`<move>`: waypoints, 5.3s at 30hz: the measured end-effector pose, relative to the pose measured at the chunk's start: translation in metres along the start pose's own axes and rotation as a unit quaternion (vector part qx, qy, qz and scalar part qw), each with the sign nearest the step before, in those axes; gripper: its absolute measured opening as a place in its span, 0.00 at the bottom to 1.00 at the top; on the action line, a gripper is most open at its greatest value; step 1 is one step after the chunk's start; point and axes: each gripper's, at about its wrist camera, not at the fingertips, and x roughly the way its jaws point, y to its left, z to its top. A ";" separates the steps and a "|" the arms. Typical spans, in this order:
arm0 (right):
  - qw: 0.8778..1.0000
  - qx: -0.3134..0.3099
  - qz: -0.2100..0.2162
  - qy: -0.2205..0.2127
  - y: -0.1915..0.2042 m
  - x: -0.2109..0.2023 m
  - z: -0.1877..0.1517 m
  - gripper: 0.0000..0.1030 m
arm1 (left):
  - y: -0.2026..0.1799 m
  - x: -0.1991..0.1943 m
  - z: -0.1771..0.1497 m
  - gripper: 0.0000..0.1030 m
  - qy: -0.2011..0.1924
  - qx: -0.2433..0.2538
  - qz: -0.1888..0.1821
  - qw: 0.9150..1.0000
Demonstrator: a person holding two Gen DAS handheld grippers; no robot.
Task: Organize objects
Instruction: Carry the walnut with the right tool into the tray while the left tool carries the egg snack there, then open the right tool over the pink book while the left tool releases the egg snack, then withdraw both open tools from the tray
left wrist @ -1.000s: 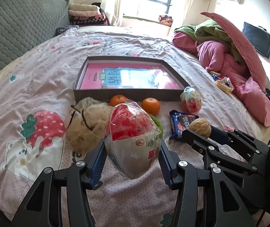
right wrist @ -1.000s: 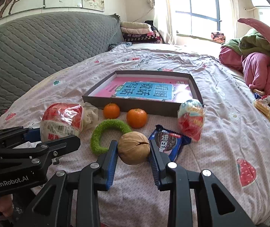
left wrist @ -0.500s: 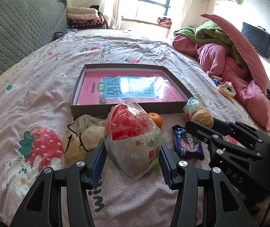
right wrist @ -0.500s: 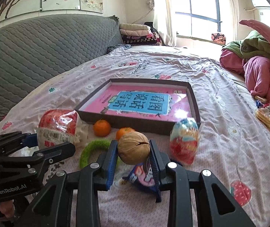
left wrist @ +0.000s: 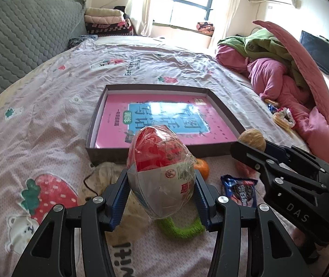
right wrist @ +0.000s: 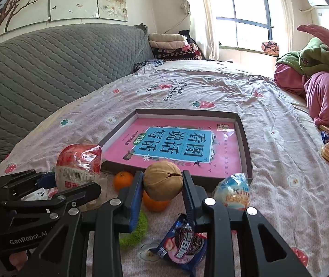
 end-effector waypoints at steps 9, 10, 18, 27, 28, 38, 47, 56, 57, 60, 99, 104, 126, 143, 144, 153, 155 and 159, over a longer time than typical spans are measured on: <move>1.000 0.000 -0.009 0.001 -0.012 0.014 0.016 0.32 | 0.012 0.023 0.017 0.52 0.009 -0.012 0.002 1.000; 1.000 0.000 -0.008 0.003 -0.013 0.016 0.018 0.32 | 0.013 0.025 0.019 0.52 0.010 -0.014 0.002 1.000; 1.000 -0.001 -0.018 0.010 -0.025 0.037 0.031 0.32 | 0.018 0.043 0.036 0.52 0.014 -0.011 0.010 1.000; 1.000 0.012 -0.025 0.014 -0.045 0.057 0.047 0.32 | 0.020 0.063 0.053 0.52 0.021 -0.010 0.008 1.000; 0.999 0.013 -0.026 0.013 -0.047 0.058 0.050 0.32 | 0.020 0.065 0.056 0.52 0.021 -0.009 0.009 1.000; 0.999 0.007 -0.035 0.013 -0.059 0.070 0.057 0.32 | 0.026 0.082 0.071 0.52 0.029 -0.011 0.011 0.999; 0.999 0.005 -0.037 0.039 -0.060 0.084 0.051 0.32 | 0.032 0.109 0.070 0.52 0.067 -0.020 0.016 0.997; 0.997 0.003 -0.037 0.073 -0.059 0.099 0.042 0.32 | 0.035 0.123 0.064 0.52 0.084 -0.029 0.015 0.996; 0.996 -0.002 -0.040 0.080 -0.058 0.101 0.041 0.32 | 0.035 0.124 0.063 0.52 0.086 -0.030 0.014 0.996; 0.995 0.000 -0.041 0.090 -0.059 0.106 0.038 0.32 | 0.035 0.127 0.061 0.52 0.090 -0.029 0.020 0.995; 0.989 0.005 -0.060 0.135 -0.060 0.113 0.031 0.40 | 0.035 0.114 0.063 0.59 0.085 -0.038 0.047 0.995; 0.990 0.005 -0.061 0.130 -0.061 0.108 0.033 0.42 | 0.033 0.107 0.061 0.60 0.081 -0.037 0.051 0.995; 0.996 -0.001 -0.050 0.080 -0.050 0.072 0.043 0.52 | 0.013 0.064 0.052 0.71 0.049 -0.033 0.066 0.996; 0.998 -0.020 -0.046 0.026 -0.030 0.029 0.043 0.57 | -0.001 0.027 0.049 0.71 0.027 -0.020 0.074 0.997; 0.998 -0.022 -0.045 0.023 -0.028 0.027 0.043 0.57 | -0.001 0.025 0.048 0.71 0.025 -0.020 0.072 0.997; 0.998 -0.034 -0.048 -0.001 -0.018 0.007 0.041 0.58 | -0.005 0.013 0.040 0.71 0.020 -0.019 0.070 0.997; 0.998 -0.030 -0.048 -0.004 -0.019 0.004 0.040 0.58 | -0.005 0.009 0.037 0.71 0.019 -0.019 0.068 0.997; 0.998 -0.022 -0.051 -0.010 -0.019 -0.002 0.036 0.58 | -0.004 0.002 0.032 0.71 0.016 -0.021 0.064 0.998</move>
